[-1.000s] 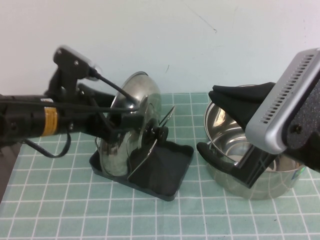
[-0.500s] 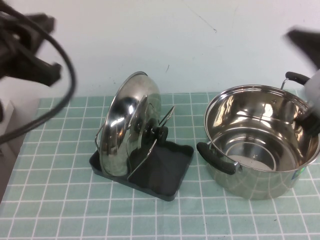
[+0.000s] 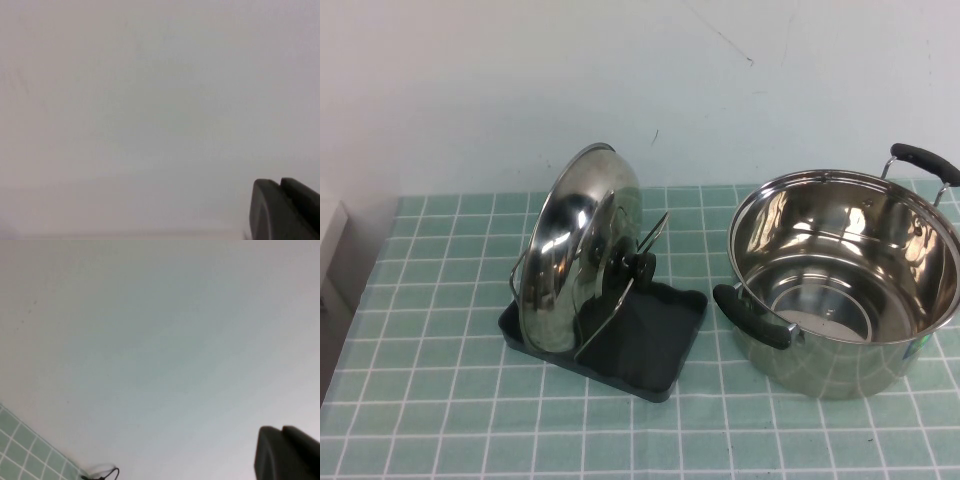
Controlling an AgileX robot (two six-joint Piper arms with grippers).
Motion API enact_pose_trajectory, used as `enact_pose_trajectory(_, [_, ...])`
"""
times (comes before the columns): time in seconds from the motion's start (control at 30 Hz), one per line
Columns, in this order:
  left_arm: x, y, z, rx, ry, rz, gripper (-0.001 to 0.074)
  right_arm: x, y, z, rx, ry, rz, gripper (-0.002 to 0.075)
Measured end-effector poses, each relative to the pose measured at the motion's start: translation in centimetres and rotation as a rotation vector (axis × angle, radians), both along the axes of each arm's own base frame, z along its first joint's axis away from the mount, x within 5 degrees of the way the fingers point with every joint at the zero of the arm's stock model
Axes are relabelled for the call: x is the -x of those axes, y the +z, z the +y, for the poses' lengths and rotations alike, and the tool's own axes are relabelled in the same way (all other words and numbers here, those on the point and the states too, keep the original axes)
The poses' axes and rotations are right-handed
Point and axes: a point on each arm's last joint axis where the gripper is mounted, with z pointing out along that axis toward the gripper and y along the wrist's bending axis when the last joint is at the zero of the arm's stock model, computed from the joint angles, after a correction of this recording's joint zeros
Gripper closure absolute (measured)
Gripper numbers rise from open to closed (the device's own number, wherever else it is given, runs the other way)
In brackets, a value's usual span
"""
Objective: Put pot lid on rack
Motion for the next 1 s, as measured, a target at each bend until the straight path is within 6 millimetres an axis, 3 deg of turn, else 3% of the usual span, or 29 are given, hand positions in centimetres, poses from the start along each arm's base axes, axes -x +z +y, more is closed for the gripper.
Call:
enact_pose_trajectory(0.2, [1.0, -3.0, -0.7, 0.248, -0.021, 0.406, 0.0736, 1.9, 1.0, -2.5, -0.062, -0.019, -0.049, 0.0727])
enact_pose_trajectory(0.37, [2.6, -5.2, -4.3, 0.392, -0.369, 0.752, 0.0736, 3.1, 1.3, -3.9, -0.187, -0.024, -0.101, 0.0727])
enact_pose_trajectory(0.5, [3.4, -4.9, -6.7, 0.454, -0.655, 0.791, 0.0736, 3.9, 2.1, -4.0, -0.349, 0.104, -0.205, 0.0727])
enact_pose_trajectory(0.67, [4.2, -3.6, -8.6, 0.542, -0.898, 0.738, 0.0736, 5.8, 4.9, -0.3, -0.595, 0.706, -0.402, 0.0727])
enact_pose_trajectory(0.7, [4.3, -3.5, -8.8, 0.540, -0.931, 0.739, 0.0736, 6.1, 5.0, 0.1, -0.610, 0.761, -0.408, 0.0727])
enact_pose_trajectory(0.77, [4.7, -3.4, -9.2, 0.519, -1.006, 0.748, 0.0736, 7.4, 5.1, 2.4, -0.678, 1.070, -0.395, 0.0727])
enact_pose_trajectory(0.9, [5.3, -3.4, -9.5, 0.459, -1.095, 0.772, 0.0736, 8.3, 3.3, 6.3, -0.666, 1.412, -0.219, 0.0727])
enact_pose_trajectory(1.0, [5.6, -3.5, -9.5, 0.424, -1.127, 0.788, 0.0736, 8.1, 0.3, 9.2, -0.554, 1.533, 0.129, 0.0727])
